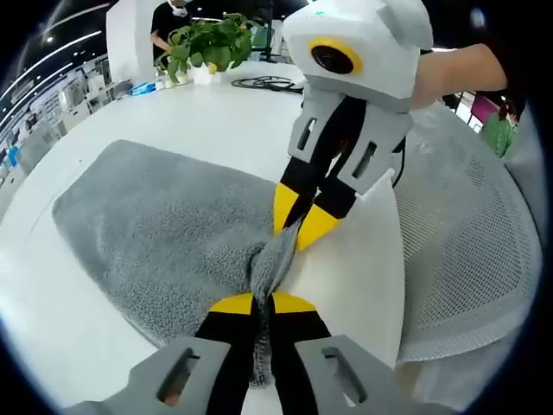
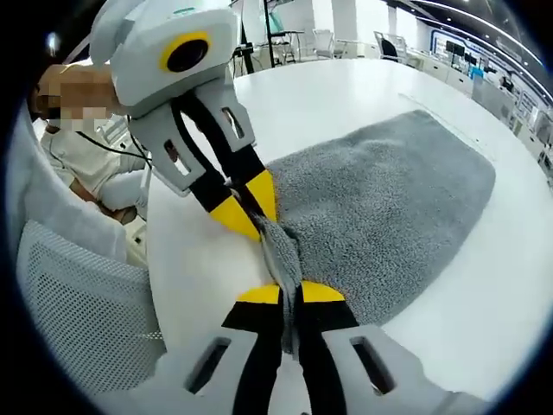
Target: Fold the towel on the table until its edges align and the towel forms a compact rectangular stack.
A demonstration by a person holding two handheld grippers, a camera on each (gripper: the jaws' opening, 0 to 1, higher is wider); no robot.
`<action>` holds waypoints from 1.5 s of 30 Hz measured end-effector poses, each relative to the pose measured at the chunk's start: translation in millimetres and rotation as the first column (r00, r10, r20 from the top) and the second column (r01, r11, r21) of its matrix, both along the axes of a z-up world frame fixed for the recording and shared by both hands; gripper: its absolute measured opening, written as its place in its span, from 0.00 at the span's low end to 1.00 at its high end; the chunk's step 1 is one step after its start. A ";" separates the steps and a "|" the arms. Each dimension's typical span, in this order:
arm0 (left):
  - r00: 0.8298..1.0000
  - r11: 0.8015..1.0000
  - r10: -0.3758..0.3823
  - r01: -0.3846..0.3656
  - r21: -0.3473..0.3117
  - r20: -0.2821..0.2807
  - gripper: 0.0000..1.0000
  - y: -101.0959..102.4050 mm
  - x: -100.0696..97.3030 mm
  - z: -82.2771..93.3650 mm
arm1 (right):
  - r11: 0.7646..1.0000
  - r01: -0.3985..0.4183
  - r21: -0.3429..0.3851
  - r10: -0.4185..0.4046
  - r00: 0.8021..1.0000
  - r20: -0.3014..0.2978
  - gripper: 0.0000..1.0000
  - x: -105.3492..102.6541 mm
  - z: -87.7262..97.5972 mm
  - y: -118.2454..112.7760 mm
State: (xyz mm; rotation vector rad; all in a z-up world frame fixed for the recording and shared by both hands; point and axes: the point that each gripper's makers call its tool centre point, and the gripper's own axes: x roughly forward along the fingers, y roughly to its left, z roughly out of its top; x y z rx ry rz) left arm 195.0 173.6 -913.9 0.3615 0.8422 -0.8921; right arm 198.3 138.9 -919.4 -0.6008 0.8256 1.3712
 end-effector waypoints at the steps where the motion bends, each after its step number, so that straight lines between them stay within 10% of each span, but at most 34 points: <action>1: 1.000 1.000 0.000 0.000 -0.003 -0.001 0.05 0.0 -1.0 0.9 | 1.000 -0.003 0.001 0.003 1.000 0.003 0.03 -1.7 1.1 -0.2; 45: 0.992 0.997 -0.074 0.076 -0.013 0.101 0.05 -1.8 -9.0 86.3 | 0.995 -0.068 0.078 0.061 0.995 0.077 0.03 -10.6 82.7 -0.3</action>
